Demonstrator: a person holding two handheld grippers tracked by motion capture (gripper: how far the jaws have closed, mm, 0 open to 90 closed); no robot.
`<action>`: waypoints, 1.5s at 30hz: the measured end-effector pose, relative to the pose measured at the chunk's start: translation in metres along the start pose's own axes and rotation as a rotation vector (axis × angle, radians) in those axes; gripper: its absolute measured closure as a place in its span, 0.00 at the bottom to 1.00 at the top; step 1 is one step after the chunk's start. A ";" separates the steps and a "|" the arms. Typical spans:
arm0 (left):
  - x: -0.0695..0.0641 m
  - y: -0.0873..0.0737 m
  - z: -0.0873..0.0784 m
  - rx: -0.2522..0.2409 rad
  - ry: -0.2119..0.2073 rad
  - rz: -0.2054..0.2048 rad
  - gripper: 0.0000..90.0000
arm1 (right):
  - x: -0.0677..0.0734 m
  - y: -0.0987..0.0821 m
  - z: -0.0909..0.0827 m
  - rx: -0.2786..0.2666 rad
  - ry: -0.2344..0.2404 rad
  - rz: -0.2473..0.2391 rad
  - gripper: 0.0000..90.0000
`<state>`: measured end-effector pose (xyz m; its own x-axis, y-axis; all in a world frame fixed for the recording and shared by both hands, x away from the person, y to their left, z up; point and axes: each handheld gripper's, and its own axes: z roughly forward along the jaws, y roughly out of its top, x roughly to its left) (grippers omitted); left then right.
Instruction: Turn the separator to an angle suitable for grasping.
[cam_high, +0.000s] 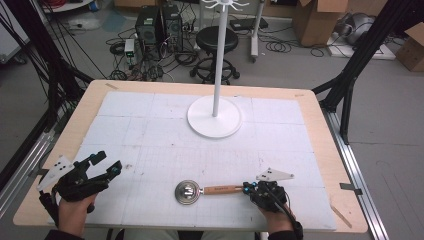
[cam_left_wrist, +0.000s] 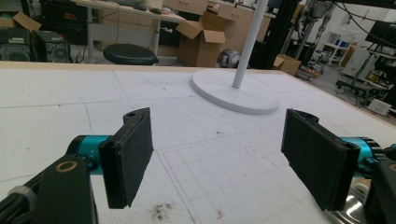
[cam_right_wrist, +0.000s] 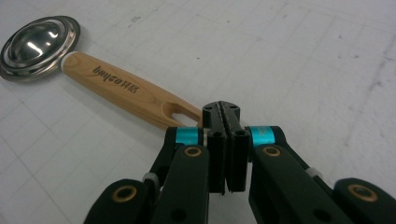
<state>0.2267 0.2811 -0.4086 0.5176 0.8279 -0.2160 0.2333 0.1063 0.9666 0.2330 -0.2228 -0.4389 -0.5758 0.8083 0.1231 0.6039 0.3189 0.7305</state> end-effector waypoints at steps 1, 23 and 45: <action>0.000 0.000 0.000 -0.001 0.000 -0.001 0.28 | 0.001 0.001 0.002 0.003 0.008 -0.001 0.99; 0.003 0.001 -0.002 -0.008 0.007 -0.008 0.28 | 0.045 0.025 0.046 -0.012 0.120 -0.046 0.99; 0.000 0.001 -0.001 0.000 -0.016 -0.002 0.28 | 0.014 0.031 -0.013 -0.176 0.043 0.046 0.54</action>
<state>0.2261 0.2816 -0.4077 0.5301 0.8190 -0.2195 0.2337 0.1078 0.9663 0.2367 -0.2081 -0.4054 -0.5751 0.7968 0.1855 0.5269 0.1873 0.8290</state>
